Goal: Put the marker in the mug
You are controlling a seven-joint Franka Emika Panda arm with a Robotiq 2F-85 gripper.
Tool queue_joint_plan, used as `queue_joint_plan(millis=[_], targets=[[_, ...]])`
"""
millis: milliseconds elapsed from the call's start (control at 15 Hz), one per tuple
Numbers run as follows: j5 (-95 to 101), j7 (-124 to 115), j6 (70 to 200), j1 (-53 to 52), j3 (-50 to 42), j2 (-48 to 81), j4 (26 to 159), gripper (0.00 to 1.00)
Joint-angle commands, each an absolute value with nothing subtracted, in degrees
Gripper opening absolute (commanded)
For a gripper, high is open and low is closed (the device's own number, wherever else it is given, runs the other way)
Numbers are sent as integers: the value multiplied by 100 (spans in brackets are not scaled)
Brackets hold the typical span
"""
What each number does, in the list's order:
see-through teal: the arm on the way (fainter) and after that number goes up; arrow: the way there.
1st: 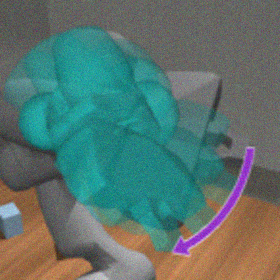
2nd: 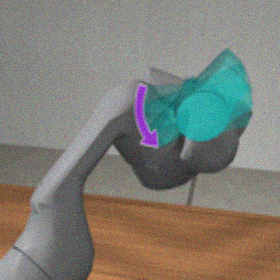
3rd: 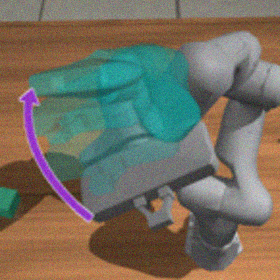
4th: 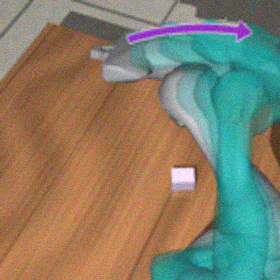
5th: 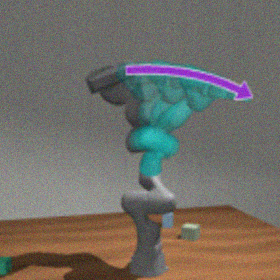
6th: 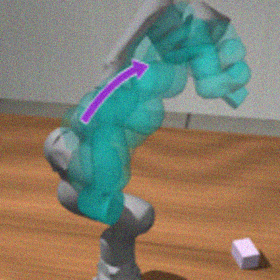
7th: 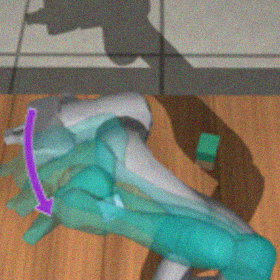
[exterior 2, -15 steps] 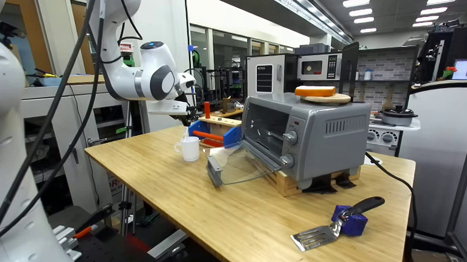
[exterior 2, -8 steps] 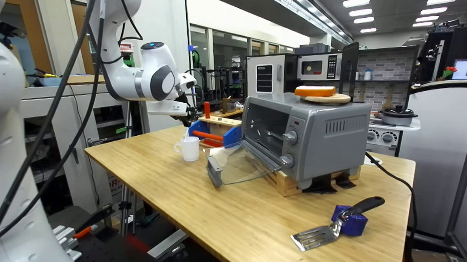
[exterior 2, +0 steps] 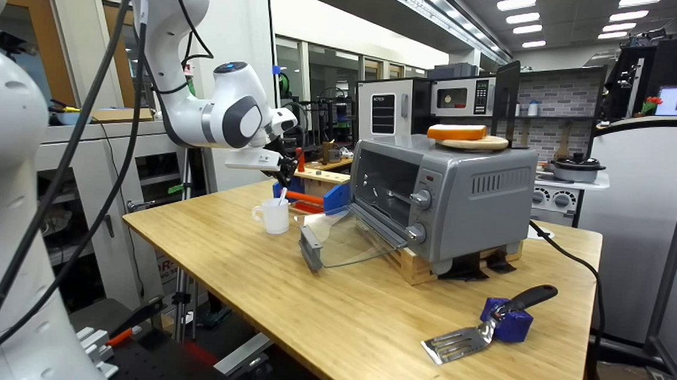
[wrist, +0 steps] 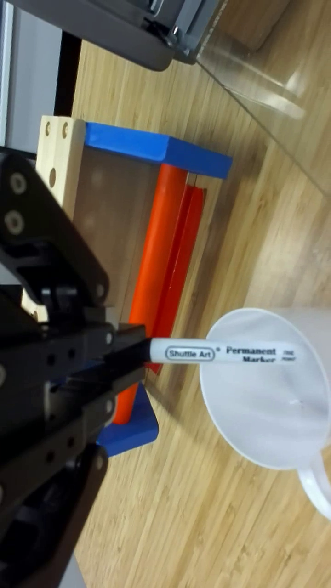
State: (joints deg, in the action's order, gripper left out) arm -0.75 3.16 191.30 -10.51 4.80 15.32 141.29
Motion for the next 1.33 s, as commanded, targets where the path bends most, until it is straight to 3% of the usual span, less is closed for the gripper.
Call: queue_joint_plan(millis=[0,600,733,1267], targets=[[-243,248,19074,-1317,327,1520,14121,35],[-238,105,19045,-1559,198,1539,14099,96],[-247,114,19033,-1639,106,1519,14105,100],[0,627,19100,-2627,-156,499,14585,100]])
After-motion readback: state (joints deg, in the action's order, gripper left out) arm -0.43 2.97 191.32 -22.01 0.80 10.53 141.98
